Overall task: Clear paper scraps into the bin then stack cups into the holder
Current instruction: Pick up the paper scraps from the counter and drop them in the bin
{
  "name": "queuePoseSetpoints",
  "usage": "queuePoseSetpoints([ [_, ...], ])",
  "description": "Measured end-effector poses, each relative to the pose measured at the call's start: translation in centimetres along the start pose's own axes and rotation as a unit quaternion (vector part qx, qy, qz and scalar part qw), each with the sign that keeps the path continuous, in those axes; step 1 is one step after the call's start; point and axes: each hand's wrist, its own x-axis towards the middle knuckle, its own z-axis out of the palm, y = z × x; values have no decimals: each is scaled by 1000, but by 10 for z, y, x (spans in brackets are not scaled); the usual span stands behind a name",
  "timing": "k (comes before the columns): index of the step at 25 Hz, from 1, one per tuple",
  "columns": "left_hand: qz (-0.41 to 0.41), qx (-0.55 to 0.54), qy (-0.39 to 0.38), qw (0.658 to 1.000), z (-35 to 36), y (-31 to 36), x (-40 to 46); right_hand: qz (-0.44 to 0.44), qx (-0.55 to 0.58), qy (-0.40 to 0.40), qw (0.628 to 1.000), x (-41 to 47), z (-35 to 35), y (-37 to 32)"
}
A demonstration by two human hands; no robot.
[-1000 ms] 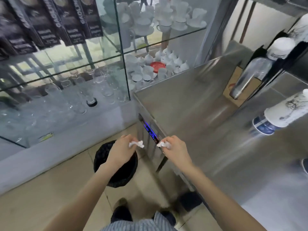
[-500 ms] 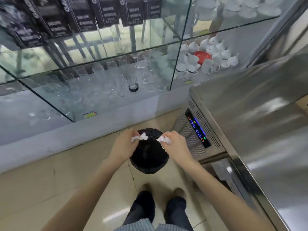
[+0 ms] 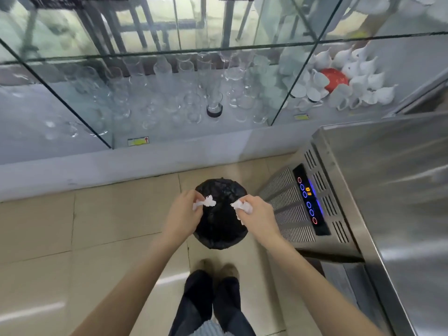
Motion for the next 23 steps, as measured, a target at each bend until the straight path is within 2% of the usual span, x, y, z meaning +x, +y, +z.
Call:
queuePoseSetpoints([
  [6, -71, -43, -50, 995, 85, -79, 33, 60, 23, -34, 997, 45, 68, 74],
  [9, -76, -61, -38, 995, 140, -130, 59, 81, 45, -50, 994, 79, 117, 125],
  [16, -116, 4, -71, 991, 256, -231, 123, 105, 14, -67, 992, 158, 224, 250],
  [23, -77, 73, -119, 987, 316, -284, 145, 107, 1, -129, 986, 201, 303, 314],
])
